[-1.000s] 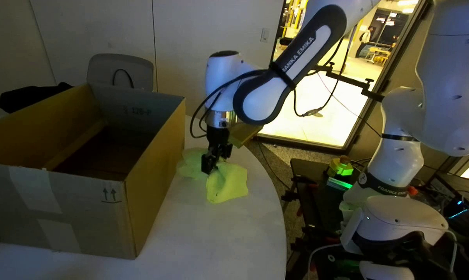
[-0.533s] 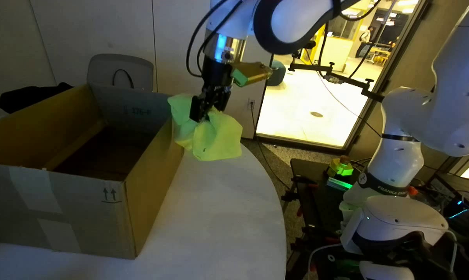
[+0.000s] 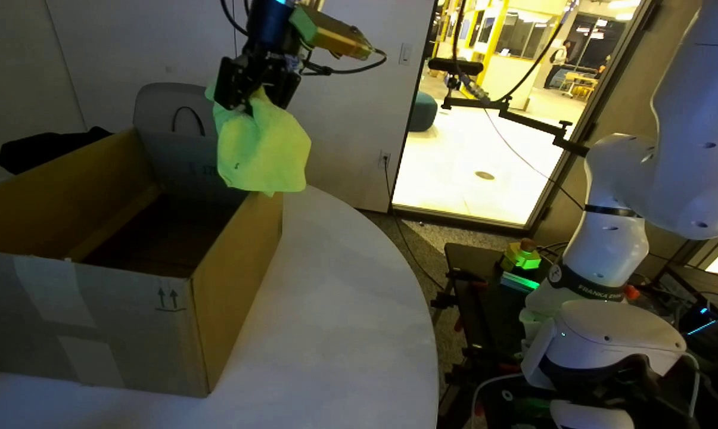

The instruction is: Put the marker on the green towel then wrap the marker in the towel and put it in the box

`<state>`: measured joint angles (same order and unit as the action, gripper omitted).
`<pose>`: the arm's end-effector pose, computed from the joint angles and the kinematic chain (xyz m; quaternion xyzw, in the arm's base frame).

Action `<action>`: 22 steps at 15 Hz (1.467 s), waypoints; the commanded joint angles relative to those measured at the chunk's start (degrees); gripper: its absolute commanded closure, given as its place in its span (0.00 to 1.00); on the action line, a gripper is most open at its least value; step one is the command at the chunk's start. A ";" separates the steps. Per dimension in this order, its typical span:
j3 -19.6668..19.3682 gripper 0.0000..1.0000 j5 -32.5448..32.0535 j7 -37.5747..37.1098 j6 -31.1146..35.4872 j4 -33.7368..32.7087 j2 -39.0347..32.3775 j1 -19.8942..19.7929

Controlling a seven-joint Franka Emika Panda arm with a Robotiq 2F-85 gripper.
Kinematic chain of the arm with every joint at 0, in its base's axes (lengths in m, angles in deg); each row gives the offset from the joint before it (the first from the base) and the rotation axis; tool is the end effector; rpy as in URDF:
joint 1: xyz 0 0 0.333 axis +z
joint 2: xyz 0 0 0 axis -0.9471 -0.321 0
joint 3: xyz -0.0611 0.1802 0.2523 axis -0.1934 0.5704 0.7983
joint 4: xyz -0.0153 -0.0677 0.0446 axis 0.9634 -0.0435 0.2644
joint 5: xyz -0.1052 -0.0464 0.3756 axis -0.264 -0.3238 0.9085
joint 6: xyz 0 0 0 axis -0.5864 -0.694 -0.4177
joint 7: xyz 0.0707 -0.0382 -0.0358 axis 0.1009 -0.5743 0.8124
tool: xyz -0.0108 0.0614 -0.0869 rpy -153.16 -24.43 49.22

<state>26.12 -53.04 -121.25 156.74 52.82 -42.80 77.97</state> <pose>0.6134 0.0714 0.4955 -0.9666 0.1999 -0.1575 0.0299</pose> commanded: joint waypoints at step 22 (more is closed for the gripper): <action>-1.36 0.00 5.76 6.86 -18.11 -23.57 -16.95 -2.98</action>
<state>24.58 -48.37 -118.21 139.76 18.48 -70.38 75.34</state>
